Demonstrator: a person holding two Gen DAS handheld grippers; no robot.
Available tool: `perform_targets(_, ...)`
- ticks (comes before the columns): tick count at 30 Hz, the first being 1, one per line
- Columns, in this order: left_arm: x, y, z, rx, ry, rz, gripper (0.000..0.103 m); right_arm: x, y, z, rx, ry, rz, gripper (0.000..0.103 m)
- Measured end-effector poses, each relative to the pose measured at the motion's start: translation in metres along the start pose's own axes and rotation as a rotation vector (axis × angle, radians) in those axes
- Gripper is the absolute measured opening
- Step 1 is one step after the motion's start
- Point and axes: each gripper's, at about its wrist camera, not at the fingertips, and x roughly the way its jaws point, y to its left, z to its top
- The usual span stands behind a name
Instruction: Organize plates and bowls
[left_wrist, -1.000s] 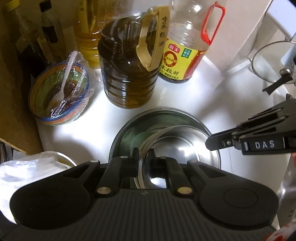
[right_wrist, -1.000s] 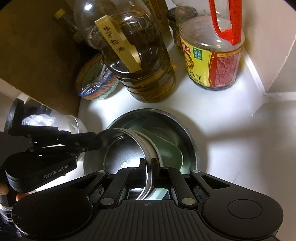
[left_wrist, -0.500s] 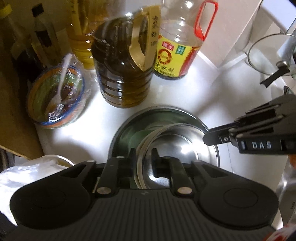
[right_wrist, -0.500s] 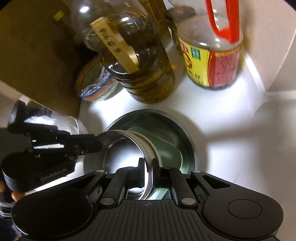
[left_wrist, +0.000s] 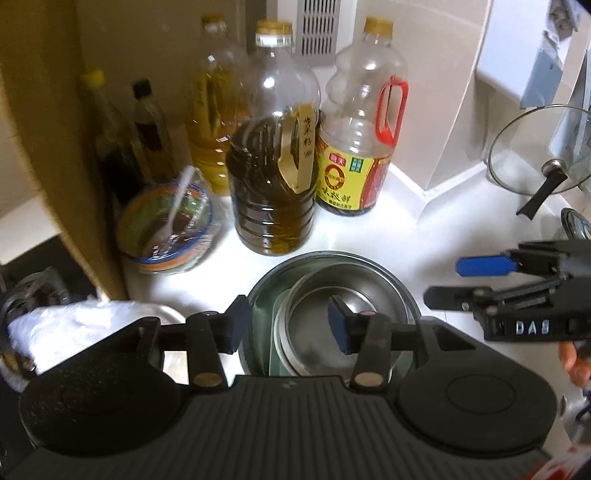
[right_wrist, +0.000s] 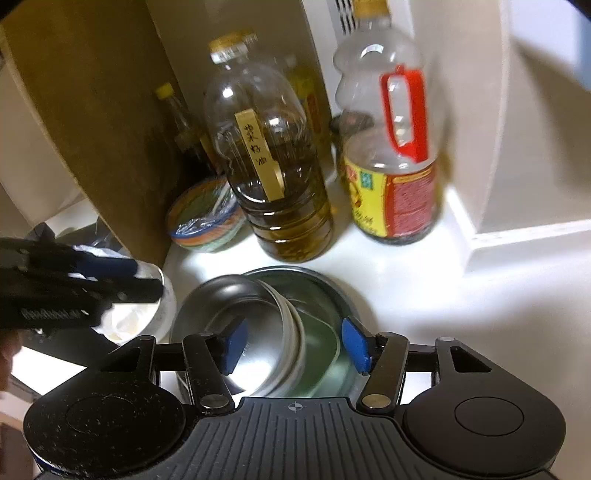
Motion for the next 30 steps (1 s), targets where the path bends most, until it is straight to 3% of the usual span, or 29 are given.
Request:
perform_targets(4,-0.021,-0.014,-0.025,-0.019,-0.048,0.053,0.059,-0.016,0.009,-0.036,-0.017,-0.055,-0.028,0.069)
perform_targets(9,-0.036,-0.033,-0.061,-0.039,-0.072,0.124,0.064,-0.029,0.012,-0.075,-0.015,-0.077,-0.013,0.07)
perform_targets(18,-0.053,-0.054,-0.116,-0.086,-0.07,0.126,0.072,-0.051,0.022,-0.125,0.002,-0.087,-0.002,0.07)
perform_targets(26,-0.067,-0.066,-0.165,-0.039,-0.093,0.126,0.087,-0.07,0.052,-0.172,-0.008,-0.119,-0.093,0.071)
perform_targets(30,-0.081,-0.063,-0.19,-0.021,-0.079,0.119,0.088,-0.077,0.066,-0.195,0.057,-0.1,-0.155,0.071)
